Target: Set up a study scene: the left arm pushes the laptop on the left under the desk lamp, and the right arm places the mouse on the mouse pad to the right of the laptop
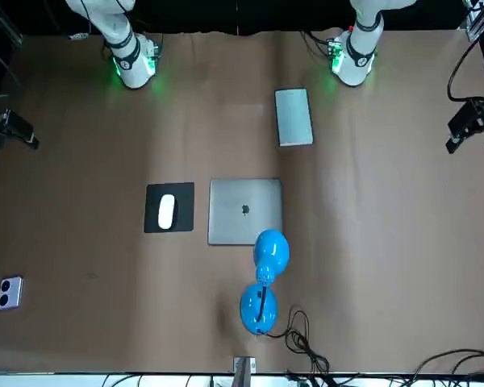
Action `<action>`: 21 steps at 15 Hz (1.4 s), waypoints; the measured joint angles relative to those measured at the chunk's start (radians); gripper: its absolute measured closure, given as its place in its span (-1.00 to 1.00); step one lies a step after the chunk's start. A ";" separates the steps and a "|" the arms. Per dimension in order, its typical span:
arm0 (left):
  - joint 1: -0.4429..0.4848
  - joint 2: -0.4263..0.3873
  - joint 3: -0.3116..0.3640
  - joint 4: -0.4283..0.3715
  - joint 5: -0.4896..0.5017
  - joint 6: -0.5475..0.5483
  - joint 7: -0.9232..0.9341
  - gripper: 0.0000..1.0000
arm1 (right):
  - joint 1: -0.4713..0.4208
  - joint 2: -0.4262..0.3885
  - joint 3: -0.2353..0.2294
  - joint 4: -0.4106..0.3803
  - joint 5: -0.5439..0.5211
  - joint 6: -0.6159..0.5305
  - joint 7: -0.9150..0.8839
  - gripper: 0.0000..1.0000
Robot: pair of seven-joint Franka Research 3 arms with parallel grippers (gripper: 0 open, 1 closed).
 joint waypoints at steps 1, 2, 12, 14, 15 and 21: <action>-0.004 0.000 0.000 0.000 0.000 -0.012 -0.003 -0.99 | 0.000 0.000 0.000 0.000 0.000 0.000 0.000 -1.00; -0.002 0.000 0.001 0.000 0.000 -0.038 -0.003 -0.99 | 0.000 0.000 0.000 0.000 0.000 0.000 0.000 -1.00; 0.021 0.006 0.002 -0.026 -0.002 -0.096 0.002 -1.00 | 0.000 0.000 0.000 0.000 0.000 0.000 0.000 -1.00; 0.020 0.012 0.001 -0.035 -0.002 -0.094 0.016 -1.00 | 0.000 0.000 0.000 0.000 0.000 -0.001 0.000 -1.00; 0.020 0.014 0.002 -0.038 -0.002 -0.088 0.025 -1.00 | 0.000 0.000 0.000 0.000 -0.001 -0.001 0.000 -1.00; 0.020 0.018 0.002 -0.046 -0.002 -0.061 0.034 -1.00 | 0.000 0.000 -0.001 -0.002 0.000 -0.025 0.000 -1.00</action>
